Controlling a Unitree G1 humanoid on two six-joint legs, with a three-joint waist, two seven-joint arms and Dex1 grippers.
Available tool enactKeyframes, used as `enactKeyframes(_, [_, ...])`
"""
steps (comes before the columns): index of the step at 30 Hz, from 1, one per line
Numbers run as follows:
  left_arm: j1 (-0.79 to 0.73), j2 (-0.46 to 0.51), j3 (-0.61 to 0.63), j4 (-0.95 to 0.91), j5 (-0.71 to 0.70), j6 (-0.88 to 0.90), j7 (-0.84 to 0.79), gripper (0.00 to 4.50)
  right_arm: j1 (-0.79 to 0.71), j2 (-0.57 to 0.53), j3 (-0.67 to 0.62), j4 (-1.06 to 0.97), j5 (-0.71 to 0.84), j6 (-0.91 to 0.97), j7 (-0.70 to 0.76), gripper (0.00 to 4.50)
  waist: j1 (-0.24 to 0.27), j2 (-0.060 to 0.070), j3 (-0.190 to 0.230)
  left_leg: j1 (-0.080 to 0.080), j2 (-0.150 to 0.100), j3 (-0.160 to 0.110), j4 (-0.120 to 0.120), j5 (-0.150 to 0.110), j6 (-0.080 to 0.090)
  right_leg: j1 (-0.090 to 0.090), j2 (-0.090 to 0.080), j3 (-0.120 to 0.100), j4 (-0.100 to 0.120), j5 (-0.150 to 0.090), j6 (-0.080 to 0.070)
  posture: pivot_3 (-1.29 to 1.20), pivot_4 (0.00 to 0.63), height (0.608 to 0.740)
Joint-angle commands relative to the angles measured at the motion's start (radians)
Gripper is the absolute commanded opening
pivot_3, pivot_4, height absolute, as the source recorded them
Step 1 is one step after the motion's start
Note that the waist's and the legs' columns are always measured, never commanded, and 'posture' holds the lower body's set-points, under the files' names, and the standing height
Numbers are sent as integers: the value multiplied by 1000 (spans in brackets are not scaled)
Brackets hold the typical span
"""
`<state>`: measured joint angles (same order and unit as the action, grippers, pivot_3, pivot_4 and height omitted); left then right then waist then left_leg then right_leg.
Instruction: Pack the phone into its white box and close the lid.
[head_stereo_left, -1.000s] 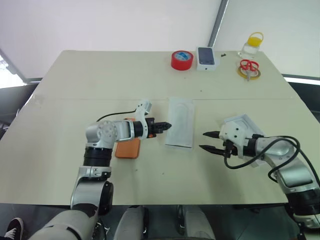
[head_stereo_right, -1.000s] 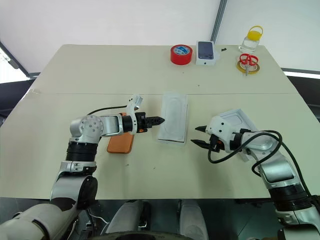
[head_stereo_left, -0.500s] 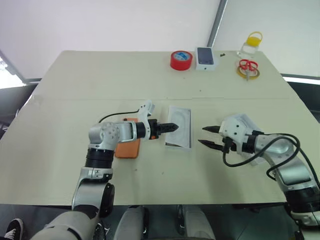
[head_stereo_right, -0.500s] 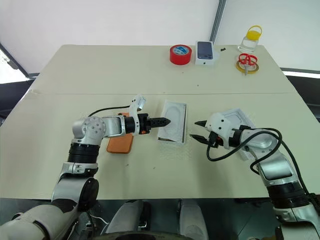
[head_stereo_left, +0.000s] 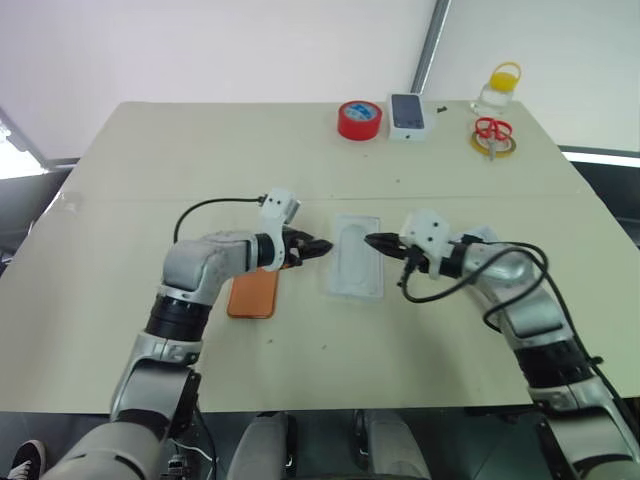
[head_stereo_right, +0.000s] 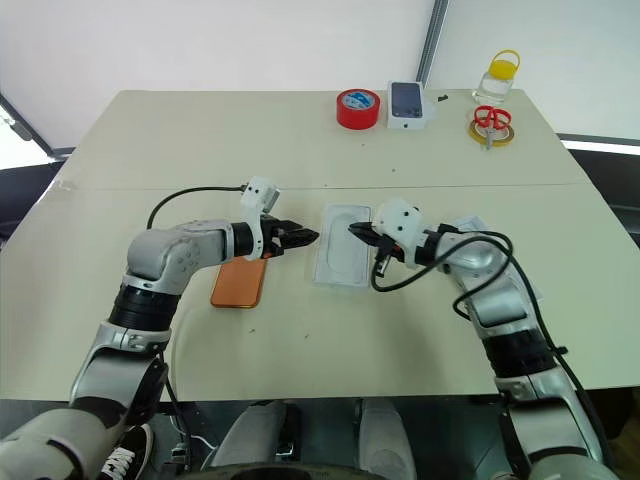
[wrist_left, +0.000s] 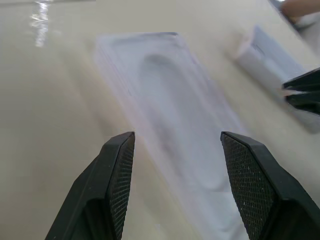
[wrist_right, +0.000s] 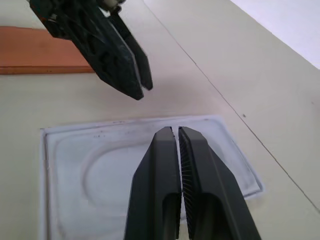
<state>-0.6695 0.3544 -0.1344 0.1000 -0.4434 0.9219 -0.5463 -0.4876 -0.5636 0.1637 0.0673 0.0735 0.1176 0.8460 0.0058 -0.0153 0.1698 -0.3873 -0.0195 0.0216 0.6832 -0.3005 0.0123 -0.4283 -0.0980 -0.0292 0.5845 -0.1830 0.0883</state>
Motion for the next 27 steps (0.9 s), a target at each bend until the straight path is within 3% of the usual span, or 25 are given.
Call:
enactKeyframes(1, [26, -4, 65, -38, -19, -86, -39, 2891, -72, 44, 60, 81, -103, -62, -61, 69, 0, 0, 0, -1, 0, 0, 0, 0, 0, -1, 0, 0, 0, 0, 0, 0, 150, 740])
enactKeyframes(5, [104, 51, 55, -60, 68, -270, -76, 2891, -108, 62, 126, 174, -203, -111, -91, 69, 2, 0, 0, -3, 0, 0, 0, 0, 0, -3, -1, 0, 0, 0, 0, 0, 150, 740])
enactKeyframes(8, [146, 65, 84, -85, 42, -261, -87, 2891, -110, 59, 168, 203, -252, -127, -82, 69, 2, 0, 0, -3, 0, 0, 0, 0, 0, -2, -1, 0, 0, 0, 0, 0, 150, 740])
enactKeyframes(20, [197, 47, 169, -134, -21, -203, -70, 2891, 10, -46, 216, 31, -159, -108, 250, 69, 0, 0, 0, -1, 0, 0, 1, 0, 1, 0, 0, -1, 1, 3, 4, 0, 150, 740])
enactKeyframes(27, [185, 43, 146, -114, -6, -211, -83, 2891, 39, -132, 202, 25, -167, -187, 313, 69, 8, 0, 0, -1, 0, -1, 1, -1, 1, 1, 0, -1, -1, 2, 3, 0, 150, 740])
